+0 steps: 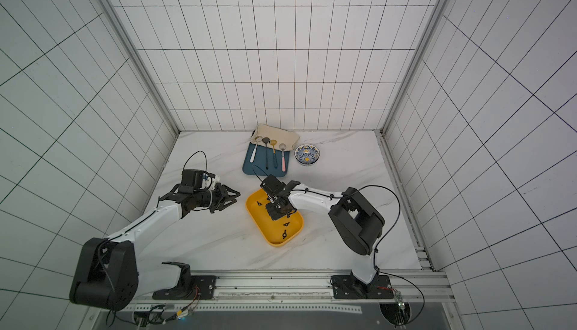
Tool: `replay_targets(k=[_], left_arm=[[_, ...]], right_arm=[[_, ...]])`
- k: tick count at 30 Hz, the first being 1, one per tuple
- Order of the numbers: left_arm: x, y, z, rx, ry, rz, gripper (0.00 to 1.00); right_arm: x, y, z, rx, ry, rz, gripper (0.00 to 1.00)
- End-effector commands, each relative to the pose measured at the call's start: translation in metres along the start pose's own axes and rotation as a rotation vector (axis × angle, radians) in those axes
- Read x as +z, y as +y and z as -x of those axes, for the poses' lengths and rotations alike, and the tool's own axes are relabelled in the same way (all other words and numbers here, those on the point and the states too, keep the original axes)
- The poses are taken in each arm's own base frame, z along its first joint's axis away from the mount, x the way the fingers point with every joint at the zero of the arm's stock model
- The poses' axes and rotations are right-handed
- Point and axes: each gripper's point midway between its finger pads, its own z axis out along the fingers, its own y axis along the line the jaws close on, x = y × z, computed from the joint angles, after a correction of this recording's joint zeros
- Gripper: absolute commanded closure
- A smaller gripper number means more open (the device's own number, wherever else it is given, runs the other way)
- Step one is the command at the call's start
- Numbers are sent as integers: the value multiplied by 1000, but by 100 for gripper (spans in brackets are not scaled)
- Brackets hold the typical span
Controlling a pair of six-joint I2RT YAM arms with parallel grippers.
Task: Take out the wing nut from the storage box
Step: Pick up the wing nut from the storage box.
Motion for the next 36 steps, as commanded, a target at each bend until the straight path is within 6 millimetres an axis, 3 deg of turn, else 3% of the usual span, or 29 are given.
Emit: replay_targets(k=[1,21,30,36], left_arm=[[-2,-2,0,28,-7,-12,62],[0,1,0,27,-3,-9,63],[0,1,-1,30,-2,-10,63],[0,2,-1,29,-2,-10,64]], right_arm=[[3,-4,-3,-8,18,3,67],[13,5,-8,-17,48,57,71],[18,-1,-13,-9,78,19,80],[10,2,-9,-4,61,31,93]])
